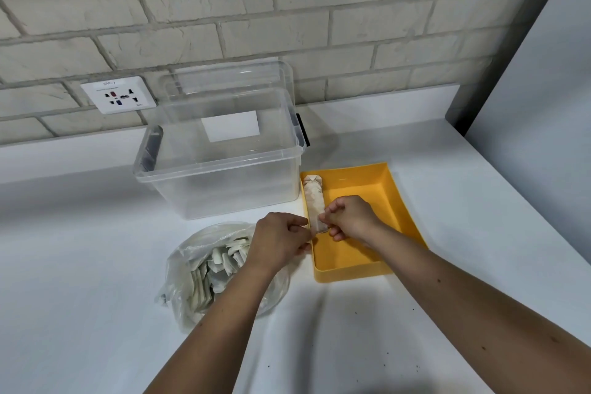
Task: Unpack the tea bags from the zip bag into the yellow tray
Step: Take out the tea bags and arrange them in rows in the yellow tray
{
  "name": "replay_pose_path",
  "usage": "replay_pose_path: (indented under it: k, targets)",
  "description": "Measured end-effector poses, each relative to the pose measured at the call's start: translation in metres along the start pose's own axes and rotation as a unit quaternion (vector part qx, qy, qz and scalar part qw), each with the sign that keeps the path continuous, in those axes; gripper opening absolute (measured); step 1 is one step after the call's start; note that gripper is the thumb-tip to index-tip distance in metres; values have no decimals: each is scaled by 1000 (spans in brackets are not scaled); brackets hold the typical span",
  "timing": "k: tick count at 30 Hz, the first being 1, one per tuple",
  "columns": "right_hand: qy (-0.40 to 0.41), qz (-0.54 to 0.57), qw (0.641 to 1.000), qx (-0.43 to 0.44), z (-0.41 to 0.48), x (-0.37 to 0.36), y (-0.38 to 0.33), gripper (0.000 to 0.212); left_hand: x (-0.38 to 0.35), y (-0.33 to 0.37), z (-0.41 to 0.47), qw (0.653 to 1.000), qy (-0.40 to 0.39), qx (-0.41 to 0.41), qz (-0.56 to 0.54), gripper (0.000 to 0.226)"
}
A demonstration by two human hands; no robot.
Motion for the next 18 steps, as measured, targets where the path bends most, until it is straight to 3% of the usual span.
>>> replay_pose_path:
  k: [6,11,14,18]
  targets:
    - [19,-19,1000,12,0,4,-5,22,0,1,-1,1000,-11,3,-18,26]
    - [63,-79,991,89,-15,14,-29,26,37,20,-20,993,-25,-52,-105,22]
    - [75,-69,984,148,-40,15,-52,22,86,20,-36,985,24,-66,-154,16]
    - [45,-28,977,205,-79,-7,-80,23,134,-11,-59,984,103,-54,-134,13]
Point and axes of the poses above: each hand's wrist, its own z-axis towards the middle knuckle, its own x-axis out of the back of the hand, y = z × x, the point moved 10 cm from there along z, towards the middle knuckle, and after that the axes turned 15 degrees about z, right-handed, at the moved point
